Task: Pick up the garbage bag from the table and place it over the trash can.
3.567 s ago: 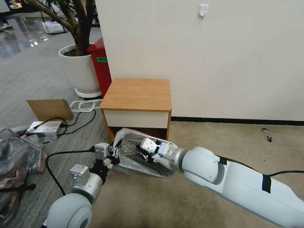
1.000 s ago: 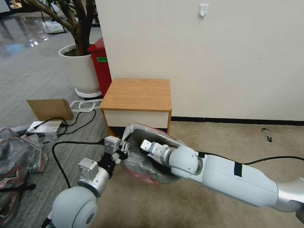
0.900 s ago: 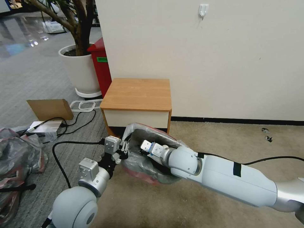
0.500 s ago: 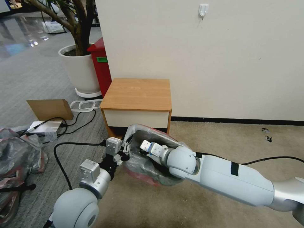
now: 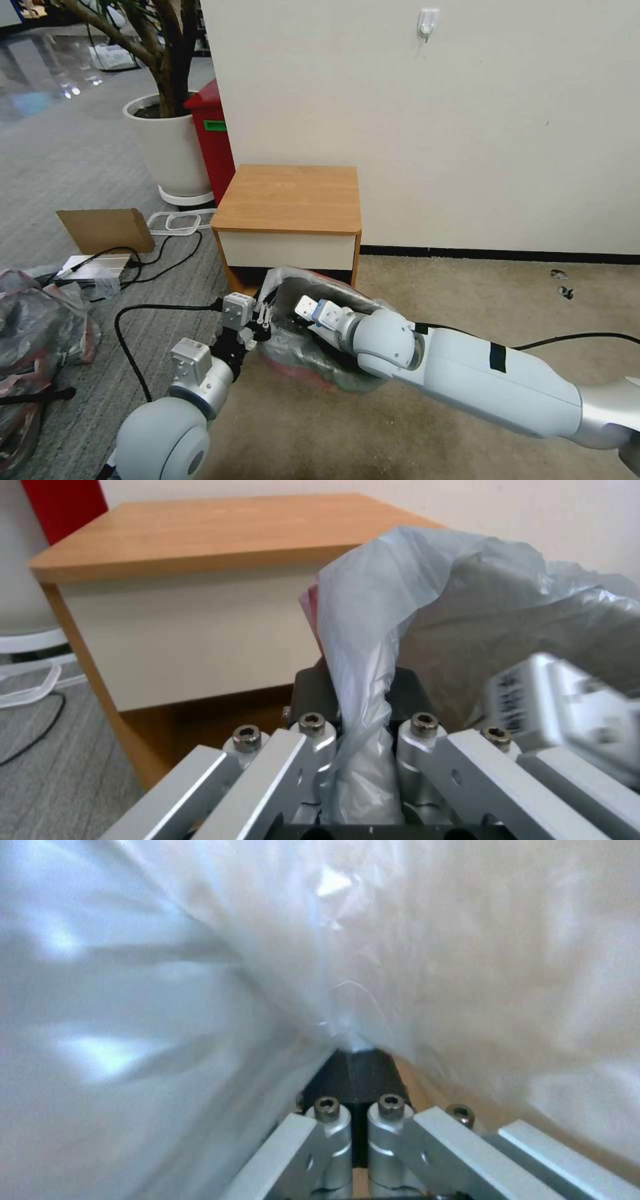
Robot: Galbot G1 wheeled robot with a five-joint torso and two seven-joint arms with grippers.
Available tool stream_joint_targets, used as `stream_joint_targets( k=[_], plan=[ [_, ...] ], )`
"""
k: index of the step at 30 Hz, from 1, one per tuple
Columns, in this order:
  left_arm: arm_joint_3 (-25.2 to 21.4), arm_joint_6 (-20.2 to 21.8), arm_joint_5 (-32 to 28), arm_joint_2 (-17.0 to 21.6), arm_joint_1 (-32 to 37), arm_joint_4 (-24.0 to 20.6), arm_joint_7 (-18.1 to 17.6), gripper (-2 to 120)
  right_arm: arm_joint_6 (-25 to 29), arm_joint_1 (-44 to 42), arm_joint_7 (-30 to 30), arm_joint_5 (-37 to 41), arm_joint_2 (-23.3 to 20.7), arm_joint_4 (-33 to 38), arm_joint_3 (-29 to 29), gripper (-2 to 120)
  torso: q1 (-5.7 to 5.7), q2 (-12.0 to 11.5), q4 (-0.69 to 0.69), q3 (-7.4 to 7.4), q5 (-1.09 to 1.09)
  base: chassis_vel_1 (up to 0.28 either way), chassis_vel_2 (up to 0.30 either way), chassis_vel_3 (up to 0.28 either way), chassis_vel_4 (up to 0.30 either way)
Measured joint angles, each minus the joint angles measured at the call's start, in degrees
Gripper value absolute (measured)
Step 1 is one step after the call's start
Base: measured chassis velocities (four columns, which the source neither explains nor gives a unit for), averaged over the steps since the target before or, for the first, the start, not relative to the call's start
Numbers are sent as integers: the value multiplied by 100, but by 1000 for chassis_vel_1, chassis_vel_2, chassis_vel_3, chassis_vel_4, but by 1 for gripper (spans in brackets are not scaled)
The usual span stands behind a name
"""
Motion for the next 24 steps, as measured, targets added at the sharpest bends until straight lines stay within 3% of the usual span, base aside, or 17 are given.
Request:
stream_joint_targets(
  k=[12, 24],
  plan=[
    [22, -39, -250, -71, -139, 386, -161, 7, 8, -87, -26, 438, -166, 218, 206, 0, 0, 0, 0, 0, 0, 0, 0, 0, 0],
    [22, -129, -875, -219, -112, 609, -371, 7, 21, -617, -177, 599, -493, 588, 851, 0, 0, 0, 0, 0, 0, 0, 0, 0, 0]
  ],
)
